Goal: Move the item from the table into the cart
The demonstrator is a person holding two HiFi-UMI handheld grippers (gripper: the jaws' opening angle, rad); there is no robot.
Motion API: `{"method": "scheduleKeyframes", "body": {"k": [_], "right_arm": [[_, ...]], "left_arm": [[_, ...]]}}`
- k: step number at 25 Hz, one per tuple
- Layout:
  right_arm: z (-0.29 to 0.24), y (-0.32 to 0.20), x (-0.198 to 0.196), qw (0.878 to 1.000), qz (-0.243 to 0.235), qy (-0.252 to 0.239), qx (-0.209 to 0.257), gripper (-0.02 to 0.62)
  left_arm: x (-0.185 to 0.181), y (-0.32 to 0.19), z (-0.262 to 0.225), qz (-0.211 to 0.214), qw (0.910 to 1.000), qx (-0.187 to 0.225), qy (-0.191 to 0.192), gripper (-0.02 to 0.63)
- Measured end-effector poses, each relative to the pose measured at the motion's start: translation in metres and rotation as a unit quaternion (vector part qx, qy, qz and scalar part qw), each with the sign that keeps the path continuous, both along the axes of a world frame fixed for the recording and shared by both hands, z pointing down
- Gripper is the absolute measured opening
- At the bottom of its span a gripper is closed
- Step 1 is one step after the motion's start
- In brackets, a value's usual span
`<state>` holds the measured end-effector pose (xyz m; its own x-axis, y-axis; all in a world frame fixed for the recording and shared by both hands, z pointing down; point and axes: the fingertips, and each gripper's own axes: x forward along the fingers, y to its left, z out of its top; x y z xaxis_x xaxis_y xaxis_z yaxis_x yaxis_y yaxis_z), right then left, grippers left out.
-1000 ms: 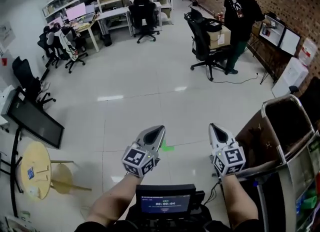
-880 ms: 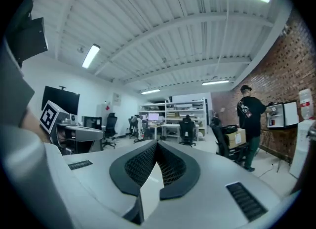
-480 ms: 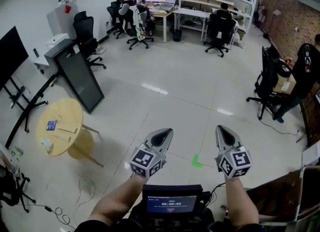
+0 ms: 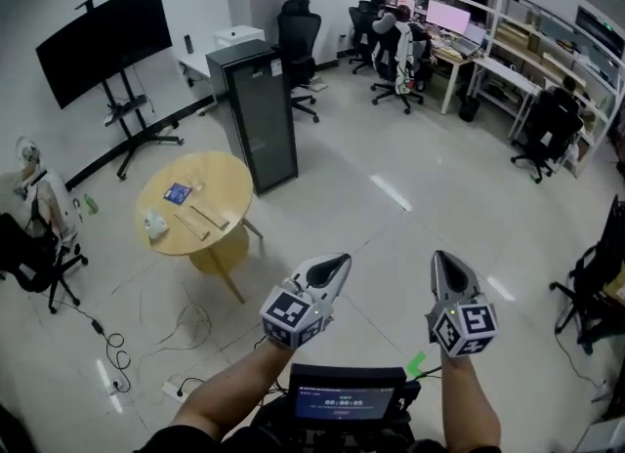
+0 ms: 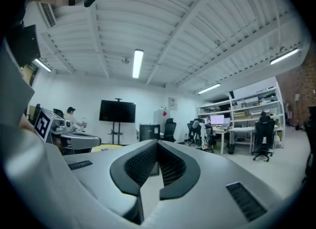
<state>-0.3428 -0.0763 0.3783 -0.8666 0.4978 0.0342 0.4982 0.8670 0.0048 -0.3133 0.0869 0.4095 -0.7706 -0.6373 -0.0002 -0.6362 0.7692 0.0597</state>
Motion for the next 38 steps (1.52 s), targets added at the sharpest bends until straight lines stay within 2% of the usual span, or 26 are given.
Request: {"method": "scheduleKeyframes", "body": {"k": [6, 11, 15, 24, 25, 26, 27, 31, 34, 38], "right_arm": [[-0.008, 0.090, -0.099, 0.992, -0.124, 0.008, -0.008, 0.002], [-0.005, 0.207, -0.169, 0.980, -0.197, 0.032, -0.024, 0.002], [-0.007, 0.337, -0.196, 0.966, -0.254, 0.035, -0.020, 0.002], [-0.005, 0.611, -0.224, 0.949, -0.312, 0.038, -0.011, 0.002], [-0.002, 0.635, -0.231, 0.947, -0.318, 0.044, -0.008, 0.009], [0.002, 0.656, -0.238, 0.945, -0.323, 0.050, -0.005, 0.053], [0.005, 0.674, -0.247, 0.942, -0.329, 0.056, -0.002, 0.054], [0.010, 0.745, -0.298, 0.929, -0.365, 0.065, 0.004, 0.054], [0.015, 0.797, -0.349, 0.913, -0.401, 0.069, 0.009, 0.054], [0.026, 0.856, -0.393, 0.892, -0.444, 0.078, 0.011, 0.054]], "left_arm": [[-0.066, 0.077, -0.012, -0.100, 0.9950, -0.001, 0.008, 0.007], [-0.111, 0.190, -0.015, -0.181, 0.9832, -0.001, 0.022, 0.018], [-0.128, 0.312, -0.015, -0.239, 0.9708, 0.004, 0.022, 0.018], [-0.134, 0.581, -0.002, -0.309, 0.9502, 0.012, 0.035, 0.018], [-0.138, 0.604, 0.000, -0.315, 0.9481, 0.011, 0.037, 0.020], [-0.144, 0.623, 0.003, -0.322, 0.9458, 0.012, 0.041, 0.020], [-0.152, 0.641, 0.005, -0.329, 0.9430, 0.013, 0.045, 0.020], [-0.201, 0.707, -0.003, -0.366, 0.9290, 0.019, 0.053, 0.020], [-0.248, 0.752, -0.001, -0.397, 0.9154, 0.011, 0.063, 0.023], [-0.277, 0.798, 0.004, -0.439, 0.8955, 0.012, 0.074, 0.023]]}}
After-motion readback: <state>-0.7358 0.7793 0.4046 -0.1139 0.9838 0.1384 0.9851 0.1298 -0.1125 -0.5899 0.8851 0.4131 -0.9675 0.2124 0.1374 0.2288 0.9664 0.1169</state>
